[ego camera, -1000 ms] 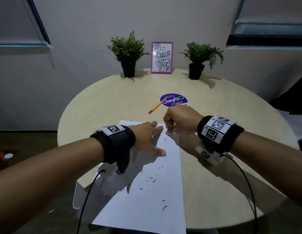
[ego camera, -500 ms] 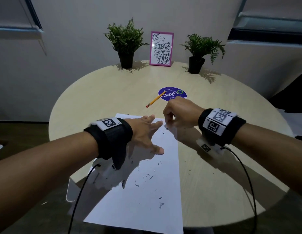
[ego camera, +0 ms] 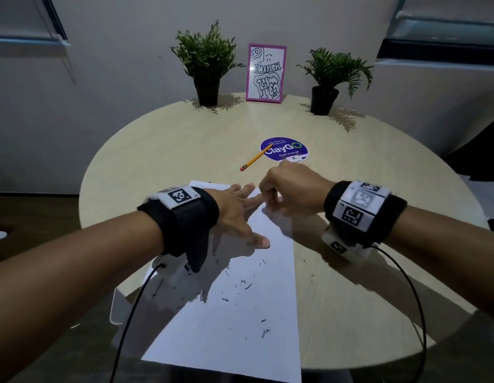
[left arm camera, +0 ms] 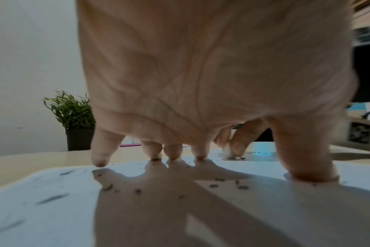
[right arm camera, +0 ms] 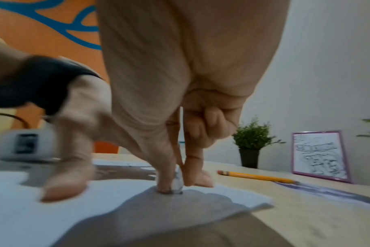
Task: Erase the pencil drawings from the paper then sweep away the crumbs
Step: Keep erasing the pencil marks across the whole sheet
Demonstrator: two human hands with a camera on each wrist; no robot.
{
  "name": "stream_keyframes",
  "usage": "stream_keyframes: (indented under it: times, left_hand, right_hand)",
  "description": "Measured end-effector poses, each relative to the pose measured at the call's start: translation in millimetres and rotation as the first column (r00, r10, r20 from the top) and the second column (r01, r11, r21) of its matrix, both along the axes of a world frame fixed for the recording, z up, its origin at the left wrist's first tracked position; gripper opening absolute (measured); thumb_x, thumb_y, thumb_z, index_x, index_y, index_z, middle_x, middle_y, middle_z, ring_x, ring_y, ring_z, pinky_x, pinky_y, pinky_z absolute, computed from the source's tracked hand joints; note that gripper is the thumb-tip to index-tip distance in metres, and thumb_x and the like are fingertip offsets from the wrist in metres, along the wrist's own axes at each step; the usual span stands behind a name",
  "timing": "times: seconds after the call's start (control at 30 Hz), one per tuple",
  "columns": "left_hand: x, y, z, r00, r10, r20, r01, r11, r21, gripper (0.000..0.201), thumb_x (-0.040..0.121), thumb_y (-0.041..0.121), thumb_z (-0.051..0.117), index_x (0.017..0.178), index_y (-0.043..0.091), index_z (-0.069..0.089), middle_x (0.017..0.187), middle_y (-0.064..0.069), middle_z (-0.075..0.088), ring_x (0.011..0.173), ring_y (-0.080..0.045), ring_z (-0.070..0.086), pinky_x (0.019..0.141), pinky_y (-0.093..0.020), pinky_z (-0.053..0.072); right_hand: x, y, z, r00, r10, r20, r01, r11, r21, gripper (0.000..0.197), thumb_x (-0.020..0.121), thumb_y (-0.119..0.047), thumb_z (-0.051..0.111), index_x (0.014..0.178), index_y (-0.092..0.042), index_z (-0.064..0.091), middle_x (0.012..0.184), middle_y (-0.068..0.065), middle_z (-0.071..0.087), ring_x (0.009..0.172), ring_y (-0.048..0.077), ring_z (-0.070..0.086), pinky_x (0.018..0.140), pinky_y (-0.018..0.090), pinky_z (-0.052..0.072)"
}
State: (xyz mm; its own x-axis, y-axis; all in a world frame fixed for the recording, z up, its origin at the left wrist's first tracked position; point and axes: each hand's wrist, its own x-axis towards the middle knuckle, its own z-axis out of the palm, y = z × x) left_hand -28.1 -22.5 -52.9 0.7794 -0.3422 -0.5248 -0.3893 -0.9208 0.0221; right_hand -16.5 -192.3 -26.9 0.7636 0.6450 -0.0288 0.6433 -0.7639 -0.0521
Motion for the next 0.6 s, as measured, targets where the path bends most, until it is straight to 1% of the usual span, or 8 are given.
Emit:
stream_keyframes:
  times: [0.07, 0.13, 0.2, 0.23, 0.33, 0.43, 0.53, 0.6]
  left_hand:
    - [1, 0, -1, 0.999, -0.038, -0.002, 0.038, 0.999, 0.007, 0.105, 0.066, 0.093, 0.045, 0.152, 0.050, 0.003, 0.164, 0.014, -0.013, 0.153, -0.024, -0.008, 0.112, -0.069, 0.020]
    - [0, 0, 0, 0.999, -0.045, 0.000, 0.045, 0.999, 0.019, 0.098, 0.069, 0.092, 0.046, 0.151, 0.050, 0.011, 0.164, 0.014, -0.012, 0.153, -0.025, -0.009, 0.110, -0.074, 0.016]
    - [-2, 0, 1, 1.000, -0.026, 0.011, 0.025, 0.999, 0.026, 0.101, 0.072, 0.089, 0.047, 0.153, 0.050, 0.001, 0.164, 0.013, -0.018, 0.153, -0.021, -0.013, 0.112, -0.073, 0.010]
    - [-2, 0, 1, 1.000, -0.018, 0.016, 0.018, 0.999, 0.035, 0.104, 0.073, 0.089, 0.046, 0.153, 0.048, -0.008, 0.164, 0.012, -0.021, 0.152, -0.020, -0.014, 0.113, -0.073, 0.008]
    - [-4, -2, 4, 1.000, -0.001, 0.015, 0.001, 0.998, 0.057, 0.110, 0.075, 0.089, 0.044, 0.150, 0.046, -0.023, 0.162, 0.010, -0.026, 0.152, -0.018, -0.018, 0.113, -0.072, 0.005]
    - [-5, -3, 8, 1.000, -0.008, -0.005, 0.008, 0.998, 0.068, 0.105, 0.076, 0.088, 0.045, 0.150, 0.049, -0.019, 0.162, 0.012, -0.027, 0.151, -0.018, -0.019, 0.113, -0.072, 0.000]
    - [-4, -3, 8, 1.000, -0.020, -0.015, 0.021, 0.998, 0.056, 0.097, 0.074, 0.089, 0.045, 0.152, 0.053, 0.002, 0.163, 0.014, -0.022, 0.152, -0.018, -0.018, 0.111, -0.074, -0.001]
    - [-3, -2, 7, 1.000, -0.023, -0.008, 0.023, 0.998, 0.059, 0.101, 0.071, 0.092, 0.044, 0.152, 0.051, 0.000, 0.163, 0.014, -0.022, 0.152, -0.018, -0.017, 0.111, -0.075, 0.000]
  right_hand:
    - [-16, 4, 1, 0.996, 0.073, -0.058, -0.074, 0.997, -0.021, 0.013, 0.085, -0.030, 0.076, 0.078, -0.021, 0.069, 0.071, -0.012, 0.060, 0.072, 0.010, 0.047, 0.065, 0.030, 0.042]
    - [-21, 5, 2, 0.979, 0.129, -0.160, -0.129, 0.992, 0.016, 0.013, 0.082, -0.027, 0.078, 0.074, -0.022, 0.069, 0.067, -0.012, 0.064, 0.064, 0.005, 0.051, 0.062, 0.027, 0.044]
    - [-11, 2, 3, 0.977, 0.109, -0.185, -0.100, 0.993, 0.058, 0.011, 0.080, -0.024, 0.080, 0.075, -0.018, 0.073, 0.066, -0.012, 0.067, 0.061, 0.001, 0.057, 0.060, 0.023, 0.045]
    - [-2, 0, 4, 0.984, 0.069, -0.162, -0.058, 0.996, 0.071, 0.010, 0.079, -0.024, 0.081, 0.076, -0.017, 0.075, 0.067, -0.010, 0.069, 0.061, 0.003, 0.060, 0.060, 0.025, 0.047]
    - [14, -3, 4, 0.998, -0.041, -0.043, 0.042, 0.999, 0.027, 0.012, 0.080, -0.025, 0.081, 0.075, -0.016, 0.074, 0.068, -0.009, 0.067, 0.070, 0.012, 0.063, 0.062, 0.030, 0.050]
    - [-2, 4, 2, 1.000, -0.010, 0.003, 0.010, 1.000, -0.020, 0.017, 0.084, -0.022, 0.075, 0.073, -0.023, 0.062, 0.070, -0.009, 0.060, 0.076, 0.015, 0.053, 0.063, 0.028, 0.041]
    - [-23, 7, 3, 0.983, 0.110, -0.145, -0.111, 0.994, 0.003, 0.009, 0.083, -0.022, 0.076, 0.077, -0.021, 0.070, 0.070, -0.014, 0.065, 0.068, 0.003, 0.050, 0.064, 0.024, 0.044]
    - [-19, 5, 6, 0.969, 0.128, -0.211, -0.122, 0.992, 0.040, 0.006, 0.080, -0.021, 0.080, 0.078, -0.017, 0.075, 0.064, -0.015, 0.065, 0.062, -0.003, 0.057, 0.059, 0.015, 0.042]
